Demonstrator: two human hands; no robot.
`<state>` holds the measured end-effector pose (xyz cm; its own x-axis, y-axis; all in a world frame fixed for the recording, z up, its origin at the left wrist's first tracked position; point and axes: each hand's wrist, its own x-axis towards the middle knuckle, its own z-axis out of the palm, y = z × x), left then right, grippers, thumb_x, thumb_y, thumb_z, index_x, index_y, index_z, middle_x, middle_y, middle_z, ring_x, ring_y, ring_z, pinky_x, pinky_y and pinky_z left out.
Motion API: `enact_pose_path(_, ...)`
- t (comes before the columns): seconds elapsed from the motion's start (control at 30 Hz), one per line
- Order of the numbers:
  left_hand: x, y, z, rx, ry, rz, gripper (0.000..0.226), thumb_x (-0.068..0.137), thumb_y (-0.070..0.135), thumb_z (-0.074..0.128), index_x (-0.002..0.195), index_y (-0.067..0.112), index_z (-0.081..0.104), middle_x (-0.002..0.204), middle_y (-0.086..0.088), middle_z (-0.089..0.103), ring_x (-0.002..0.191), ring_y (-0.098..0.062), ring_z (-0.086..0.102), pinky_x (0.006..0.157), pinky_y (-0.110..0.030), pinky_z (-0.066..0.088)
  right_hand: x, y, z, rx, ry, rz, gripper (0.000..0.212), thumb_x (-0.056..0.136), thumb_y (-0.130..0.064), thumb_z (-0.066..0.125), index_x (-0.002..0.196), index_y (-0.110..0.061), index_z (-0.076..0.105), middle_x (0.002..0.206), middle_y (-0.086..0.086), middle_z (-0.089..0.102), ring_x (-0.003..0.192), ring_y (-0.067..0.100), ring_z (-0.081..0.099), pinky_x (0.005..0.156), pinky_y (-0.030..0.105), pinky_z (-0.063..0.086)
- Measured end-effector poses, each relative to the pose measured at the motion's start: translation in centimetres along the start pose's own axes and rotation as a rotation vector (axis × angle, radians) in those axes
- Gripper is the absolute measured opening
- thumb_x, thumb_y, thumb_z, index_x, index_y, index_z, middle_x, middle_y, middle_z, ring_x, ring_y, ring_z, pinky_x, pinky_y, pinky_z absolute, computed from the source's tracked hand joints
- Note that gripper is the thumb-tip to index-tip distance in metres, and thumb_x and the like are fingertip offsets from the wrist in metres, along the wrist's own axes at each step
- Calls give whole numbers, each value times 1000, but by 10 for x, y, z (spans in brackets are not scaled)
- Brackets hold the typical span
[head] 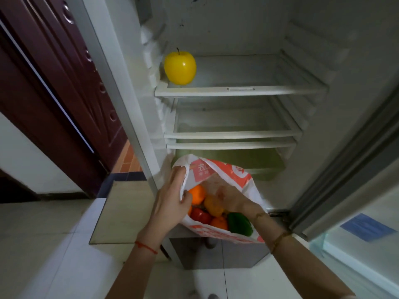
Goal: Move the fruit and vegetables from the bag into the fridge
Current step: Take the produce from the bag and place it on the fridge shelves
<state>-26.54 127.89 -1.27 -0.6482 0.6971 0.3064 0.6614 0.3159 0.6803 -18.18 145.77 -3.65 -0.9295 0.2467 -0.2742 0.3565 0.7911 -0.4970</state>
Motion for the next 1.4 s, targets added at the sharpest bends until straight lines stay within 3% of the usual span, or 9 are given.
enact_pose_path(0.1, -4, 0, -1, 9, -2, -7, 46, 86, 5, 55, 126, 24, 40, 121, 9, 49, 88, -5, 58, 62, -20, 54, 3, 1, 21, 85, 76, 77, 30, 97, -24, 54, 125, -30, 45, 116, -6, 54, 111, 16, 53, 104, 36, 44)
enact_pose_path(0.23, -8, 0, -2, 48, 21, -6, 38, 84, 4, 55, 116, 21, 41, 109, 8, 49, 84, -3, 51, 56, -7, 41, 34, 30, 59, 149, 166, 229, 29, 87, -62, 51, 111, -47, 44, 100, -18, 57, 92, 9, 57, 96, 33, 46)
enact_pose_path(0.53, -7, -7, -4, 56, 20, -16, 36, 85, 4, 55, 114, 21, 41, 108, 9, 49, 84, -6, 55, 56, -12, 45, 39, 22, 52, 71, 128, 189, 37, 88, -49, 59, 119, -36, 44, 110, -7, 56, 105, 16, 57, 99, 37, 48)
enact_pose_path(0.67, -4, -9, -3, 47, 11, -18, 37, 86, 5, 56, 112, 23, 38, 106, 11, 47, 81, -6, 55, 53, -11, 44, 34, 22, 33, 347, 64, 201, 48, 89, -44, 63, 129, -22, 48, 124, 2, 57, 118, 21, 53, 104, 37, 43)
enact_pose_path(0.8, 0, -11, -2, 47, 15, -20, 41, 86, 5, 58, 116, 25, 38, 109, 10, 48, 78, -8, 58, 51, -14, 44, 31, 22, 2, 587, 63, 204, 63, 71, -66, 70, 119, -26, 62, 118, -1, 65, 109, 16, 61, 96, 38, 52)
enact_pose_path(0.9, 5, -13, -2, 35, 10, -56, 52, 87, 7, 59, 130, 26, 37, 116, 12, 48, 82, -10, 59, 52, -12, 42, 17, 1, -40, 769, -35, 129, 30, 92, -36, 62, 117, -21, 61, 116, 9, 66, 103, 18, 64, 92, 32, 52)
enact_pose_path(1.03, 11, -14, -2, 25, 16, -30, 46, 85, 5, 59, 124, 21, 40, 113, 8, 48, 92, -13, 55, 60, -10, 39, 16, -20, -92, 1040, 68, 24, 44, 89, -32, 65, 126, -9, 57, 120, 16, 64, 109, 27, 64, 92, 36, 55)
enact_pose_path(1.23, 14, -15, -3, 24, -1, -17, 42, 85, 5, 57, 120, 23, 41, 112, 10, 49, 76, -9, 53, 55, -11, 37, 70, -51, -111, 673, 592, 16, 54, 81, -30, 74, 127, -12, 53, 115, 1, 59, 101, 16, 59, 79, 23, 52)
enact_pose_path(1.4, 15, -17, -7, -23, 9, -48, 41, 82, 5, 54, 119, 20, 44, 117, 8, 52, 90, -6, 54, 68, -30, 52, 123, -63, -98, 373, 667, -32, 67, 76, -33, 77, 131, -11, 45, 128, 11, 50, 118, 27, 44, 97, 35, 42)
